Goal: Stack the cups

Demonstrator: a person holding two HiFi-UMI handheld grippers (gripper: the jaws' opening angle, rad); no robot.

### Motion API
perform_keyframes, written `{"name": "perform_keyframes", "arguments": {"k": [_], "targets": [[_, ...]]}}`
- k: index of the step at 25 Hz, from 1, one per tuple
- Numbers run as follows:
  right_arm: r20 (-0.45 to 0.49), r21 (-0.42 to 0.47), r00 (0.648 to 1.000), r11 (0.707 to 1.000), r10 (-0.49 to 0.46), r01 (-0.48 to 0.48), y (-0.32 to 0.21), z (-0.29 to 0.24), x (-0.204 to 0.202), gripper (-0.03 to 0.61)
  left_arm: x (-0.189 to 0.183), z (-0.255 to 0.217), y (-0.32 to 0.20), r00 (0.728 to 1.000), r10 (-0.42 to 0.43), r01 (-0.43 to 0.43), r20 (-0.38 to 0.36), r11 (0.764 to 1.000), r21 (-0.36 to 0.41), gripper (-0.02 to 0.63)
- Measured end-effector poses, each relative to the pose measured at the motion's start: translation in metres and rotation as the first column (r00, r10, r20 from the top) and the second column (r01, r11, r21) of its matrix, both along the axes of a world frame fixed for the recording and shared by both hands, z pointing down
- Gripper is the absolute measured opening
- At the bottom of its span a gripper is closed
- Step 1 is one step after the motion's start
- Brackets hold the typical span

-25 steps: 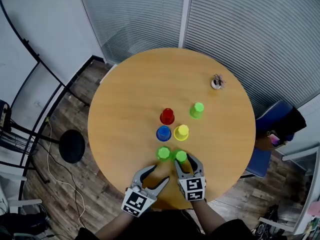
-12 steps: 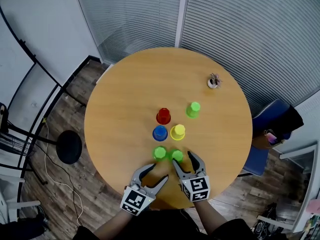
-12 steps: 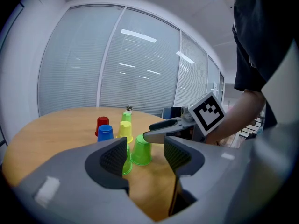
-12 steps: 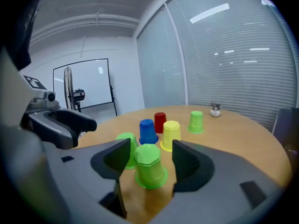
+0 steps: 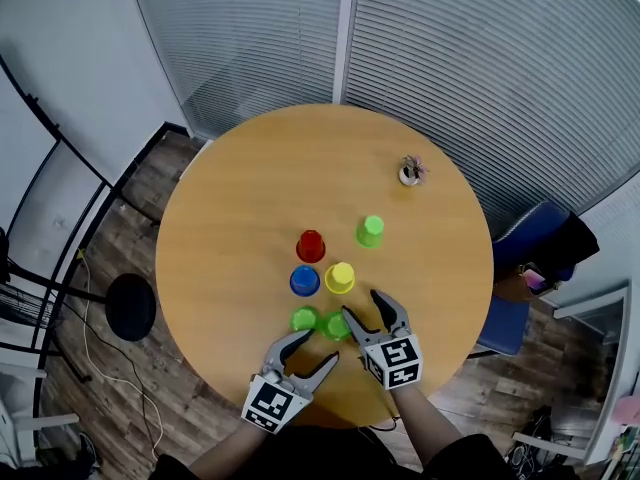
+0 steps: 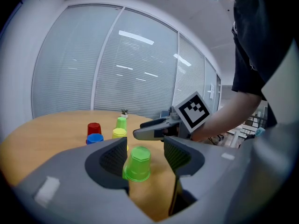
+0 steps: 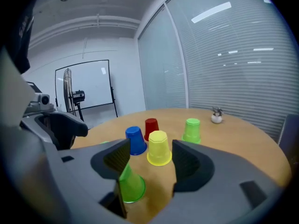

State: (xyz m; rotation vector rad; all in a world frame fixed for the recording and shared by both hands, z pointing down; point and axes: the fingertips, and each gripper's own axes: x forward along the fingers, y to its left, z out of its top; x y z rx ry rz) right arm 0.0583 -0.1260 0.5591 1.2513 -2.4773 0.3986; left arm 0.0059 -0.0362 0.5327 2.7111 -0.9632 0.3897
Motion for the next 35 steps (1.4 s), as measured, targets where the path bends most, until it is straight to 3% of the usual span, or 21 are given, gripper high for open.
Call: {"name": "perform_keyframes", "arguments": {"k": [18, 35], "targets": [[-0.052, -0.024, 0.986, 0.987, -0.157, 0.156, -0.055, 0.032, -0.025, 0.250, 0.008, -0.004, -0.029, 0.997, -0.066, 0.066, -0.029, 0.997, -0.029, 0.233], [-0.104, 0.023, 0.990, 0.995, -0.091, 0.094, -0.057, 0.022, -0.016, 0.215, -0.002, -0.005, -0.024, 0.996, -0.083, 0.082, -0.036, 0.996, -0.026, 0.233]]}}
